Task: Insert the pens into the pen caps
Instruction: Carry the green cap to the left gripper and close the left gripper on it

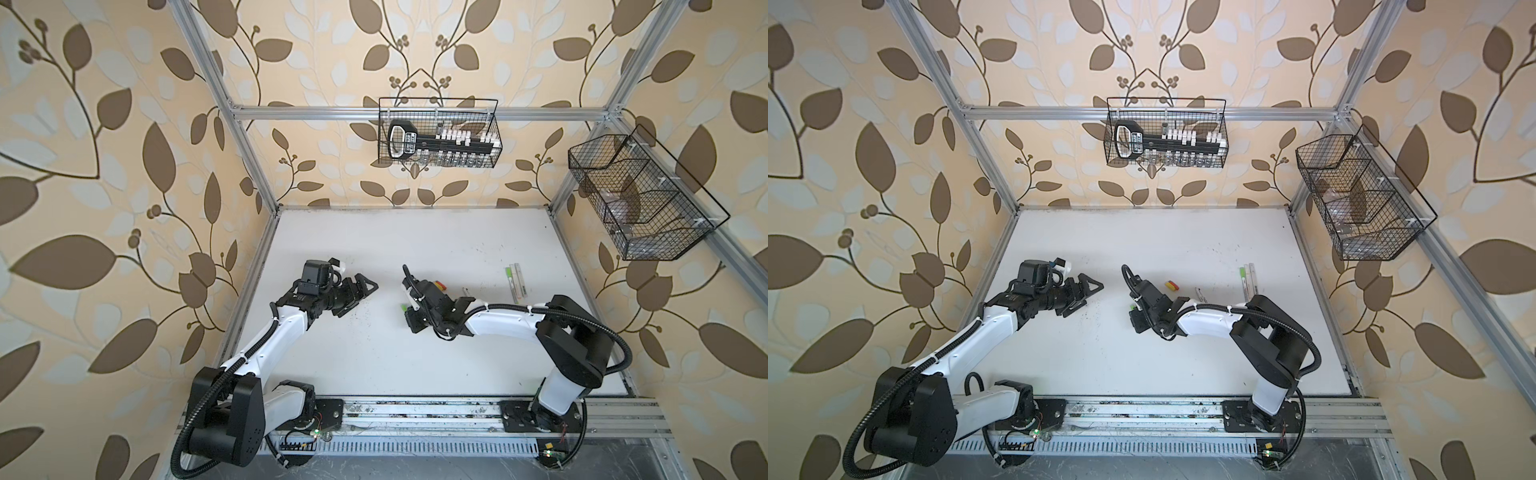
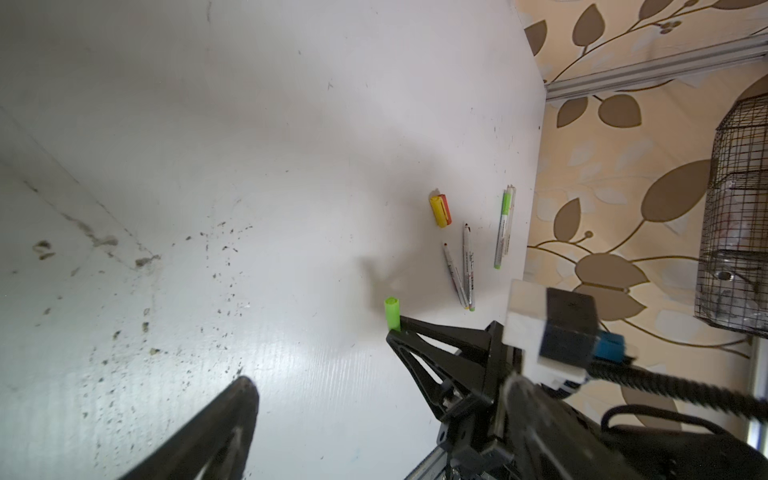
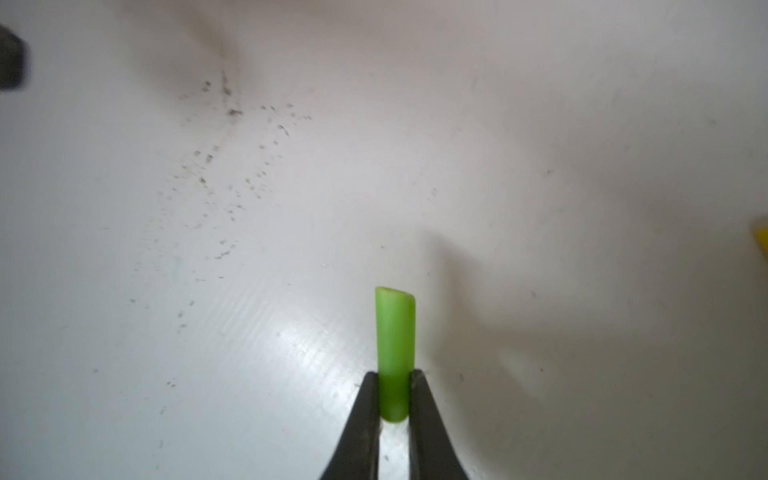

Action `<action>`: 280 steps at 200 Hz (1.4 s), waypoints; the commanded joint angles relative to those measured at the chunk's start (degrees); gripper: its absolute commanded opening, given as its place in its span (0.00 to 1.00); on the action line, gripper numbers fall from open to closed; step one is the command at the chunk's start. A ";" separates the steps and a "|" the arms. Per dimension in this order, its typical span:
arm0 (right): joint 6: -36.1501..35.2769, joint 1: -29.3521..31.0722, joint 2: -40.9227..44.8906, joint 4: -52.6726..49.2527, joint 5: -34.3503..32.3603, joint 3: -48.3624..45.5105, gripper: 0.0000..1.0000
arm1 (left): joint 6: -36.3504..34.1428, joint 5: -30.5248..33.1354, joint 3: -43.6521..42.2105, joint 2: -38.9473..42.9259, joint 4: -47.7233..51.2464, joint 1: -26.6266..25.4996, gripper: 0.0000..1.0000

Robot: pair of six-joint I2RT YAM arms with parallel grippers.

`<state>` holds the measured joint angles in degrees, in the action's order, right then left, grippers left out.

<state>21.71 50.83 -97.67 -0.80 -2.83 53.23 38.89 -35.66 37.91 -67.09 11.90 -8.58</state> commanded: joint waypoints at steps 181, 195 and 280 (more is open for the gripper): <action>-1.41 4.21 9.16 8.35 1.56 1.68 0.13 | 3.34 -10.82 -1.09 -1.10 -12.48 -6.36 0.33; -1.32 4.32 9.07 8.44 1.61 2.13 0.13 | 3.14 -10.76 -0.99 -1.16 -12.22 -6.54 0.30; -0.05 4.71 7.79 3.34 0.37 6.41 0.14 | -0.15 -7.30 0.91 -0.60 -6.63 -6.98 0.04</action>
<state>20.82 55.29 -89.38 3.40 -1.06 56.27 41.85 -44.77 36.71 -68.10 1.48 -15.09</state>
